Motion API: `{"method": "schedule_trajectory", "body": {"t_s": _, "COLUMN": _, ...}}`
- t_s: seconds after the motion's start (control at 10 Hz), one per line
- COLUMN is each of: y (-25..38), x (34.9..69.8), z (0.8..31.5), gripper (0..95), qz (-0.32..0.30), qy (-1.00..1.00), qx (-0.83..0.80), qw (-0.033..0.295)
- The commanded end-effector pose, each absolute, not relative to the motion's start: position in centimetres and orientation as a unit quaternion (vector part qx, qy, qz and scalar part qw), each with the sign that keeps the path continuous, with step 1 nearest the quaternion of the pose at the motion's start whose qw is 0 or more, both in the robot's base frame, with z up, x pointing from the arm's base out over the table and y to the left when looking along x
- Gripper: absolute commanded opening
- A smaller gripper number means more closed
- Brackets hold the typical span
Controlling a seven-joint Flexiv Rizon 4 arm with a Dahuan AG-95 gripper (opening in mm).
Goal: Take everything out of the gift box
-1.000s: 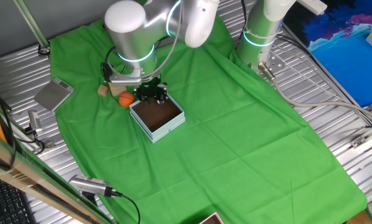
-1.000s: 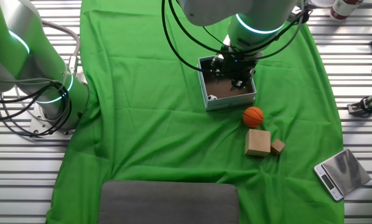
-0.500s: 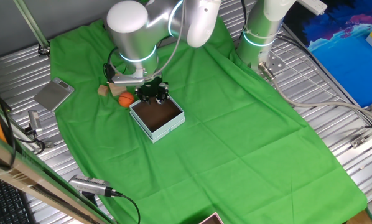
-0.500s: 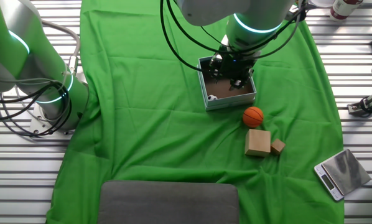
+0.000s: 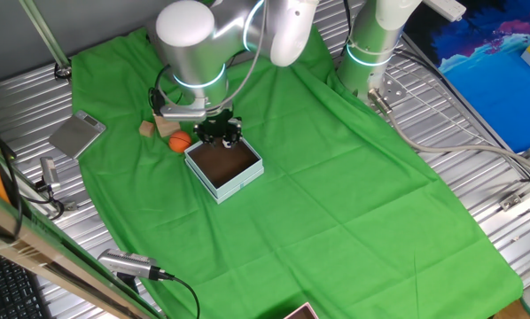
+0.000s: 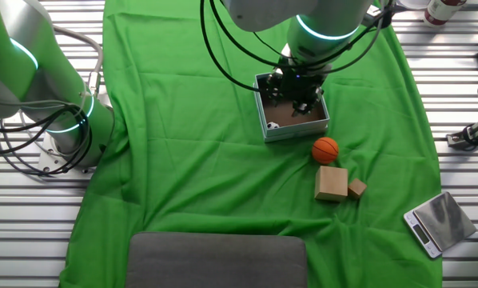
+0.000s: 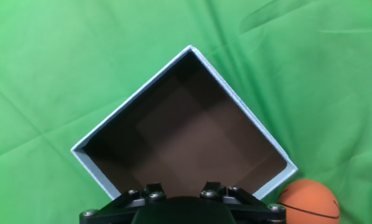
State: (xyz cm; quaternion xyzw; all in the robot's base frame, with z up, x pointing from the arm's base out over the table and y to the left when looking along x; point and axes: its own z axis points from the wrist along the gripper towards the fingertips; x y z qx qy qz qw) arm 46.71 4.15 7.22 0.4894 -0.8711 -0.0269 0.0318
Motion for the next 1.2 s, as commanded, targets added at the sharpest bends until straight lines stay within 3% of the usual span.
{"method": "schedule_trajectory", "body": {"t_s": 0.1, "y": 4.16, "x": 46.70, "z": 7.25, "gripper": 38.0, "qz": -0.027, "qy": -0.883, "qx": 0.468, "qw": 0.035}}
{"method": "schedule_trajectory", "body": {"t_s": 1.2, "y": 4.12, "x": 46.72, "z": 7.20, "gripper": 38.0, "qz": -0.028, "qy": -0.881, "qx": 0.471, "qw": 0.040}}
